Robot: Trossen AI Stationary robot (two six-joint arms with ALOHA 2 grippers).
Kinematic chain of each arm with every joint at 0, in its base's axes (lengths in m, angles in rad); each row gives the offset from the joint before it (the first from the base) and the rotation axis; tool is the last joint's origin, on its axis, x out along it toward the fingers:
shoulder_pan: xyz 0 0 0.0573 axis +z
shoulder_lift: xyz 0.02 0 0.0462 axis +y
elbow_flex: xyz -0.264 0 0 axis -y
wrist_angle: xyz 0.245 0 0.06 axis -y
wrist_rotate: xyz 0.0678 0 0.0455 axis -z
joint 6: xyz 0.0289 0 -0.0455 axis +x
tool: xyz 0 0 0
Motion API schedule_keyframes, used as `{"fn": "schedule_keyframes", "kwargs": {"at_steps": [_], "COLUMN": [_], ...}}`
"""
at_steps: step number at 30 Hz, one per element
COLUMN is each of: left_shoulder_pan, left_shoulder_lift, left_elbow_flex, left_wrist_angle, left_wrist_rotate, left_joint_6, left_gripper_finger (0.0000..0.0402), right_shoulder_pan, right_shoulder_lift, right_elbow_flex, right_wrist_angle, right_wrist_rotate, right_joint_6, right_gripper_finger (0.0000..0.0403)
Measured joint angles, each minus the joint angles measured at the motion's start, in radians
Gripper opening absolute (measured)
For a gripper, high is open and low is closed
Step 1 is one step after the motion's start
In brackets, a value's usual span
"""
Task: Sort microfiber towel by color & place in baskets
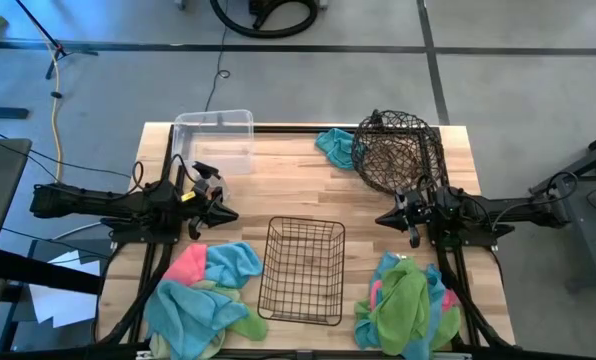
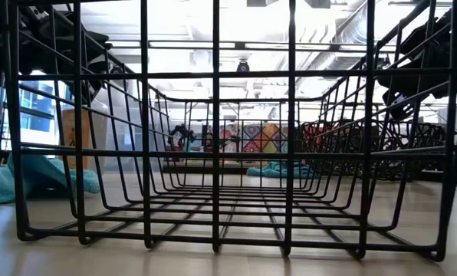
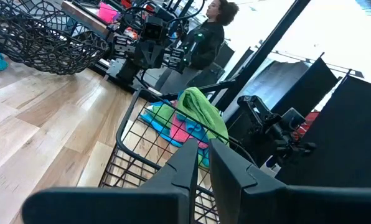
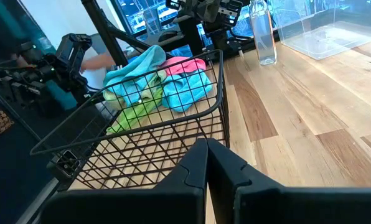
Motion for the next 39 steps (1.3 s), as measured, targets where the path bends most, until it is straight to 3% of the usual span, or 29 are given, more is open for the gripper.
{"fn": "schedule_keyframes", "kwargs": {"at_steps": [39], "left_shoulder_pan": [0.000], "left_shoulder_lift": [0.000], "left_elbow_flex": [0.000], "left_wrist_angle": [0.016], "left_wrist_rotate": [-0.018], "left_joint_6": [0.002], "left_gripper_finger": [0.0028], "right_shoulder_pan": [0.000], "right_shoulder_lift": [0.000], "right_elbow_flex": [0.000], "right_wrist_angle": [0.000], "right_wrist_rotate": [0.000], "right_joint_6": [0.000], "right_gripper_finger": [0.0001]}}
